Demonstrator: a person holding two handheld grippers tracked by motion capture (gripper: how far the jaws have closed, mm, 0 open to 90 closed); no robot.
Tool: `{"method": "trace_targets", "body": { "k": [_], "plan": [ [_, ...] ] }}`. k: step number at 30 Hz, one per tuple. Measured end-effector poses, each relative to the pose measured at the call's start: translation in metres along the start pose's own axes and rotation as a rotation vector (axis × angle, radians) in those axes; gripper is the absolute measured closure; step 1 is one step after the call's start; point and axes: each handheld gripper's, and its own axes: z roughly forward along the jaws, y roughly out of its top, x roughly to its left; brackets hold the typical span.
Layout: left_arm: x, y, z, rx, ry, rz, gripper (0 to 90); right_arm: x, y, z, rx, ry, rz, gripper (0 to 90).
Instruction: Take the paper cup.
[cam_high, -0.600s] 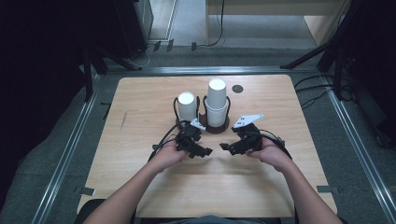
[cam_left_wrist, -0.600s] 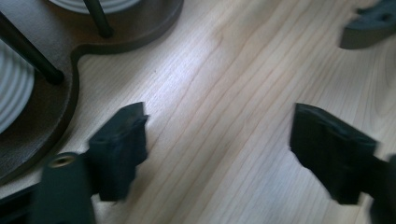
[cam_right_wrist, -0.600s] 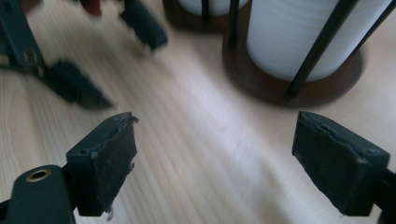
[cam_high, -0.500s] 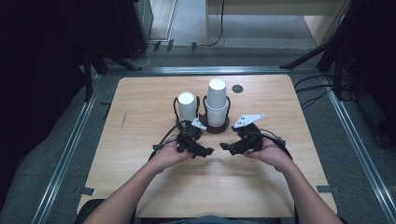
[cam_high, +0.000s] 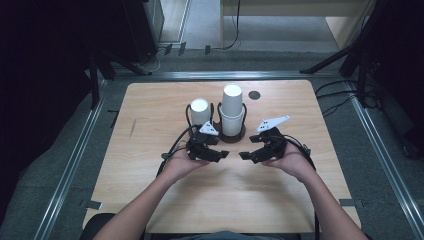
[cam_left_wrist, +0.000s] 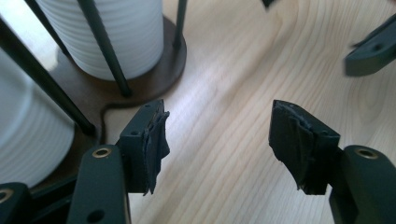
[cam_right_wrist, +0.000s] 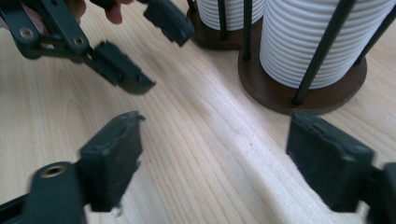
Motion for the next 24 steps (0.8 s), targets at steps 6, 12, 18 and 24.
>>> {"method": "trace_targets", "body": {
  "k": [6, 12, 18, 24],
  "plan": [
    [0.001, 0.002, -0.008, -0.027, 0.015, 0.005, 54.6, -0.001, 0.003, -0.005, -0.002, 0.01, 0.005, 30.6],
    [0.003, 0.008, -0.01, -0.062, -0.015, -0.009, 65.9, -0.006, 0.008, -0.009, -0.004, -0.007, 0.013, 37.6],
    [0.007, 0.014, -0.007, -0.064, 0.004, 0.009, 72.5, -0.009, 0.012, -0.013, -0.023, -0.029, 0.016, 42.1],
    [0.013, 0.019, -0.003, -0.057, -0.016, -0.018, 75.2, -0.006, 0.018, -0.017, -0.012, -0.031, -0.031, 47.6]
  ]
}}
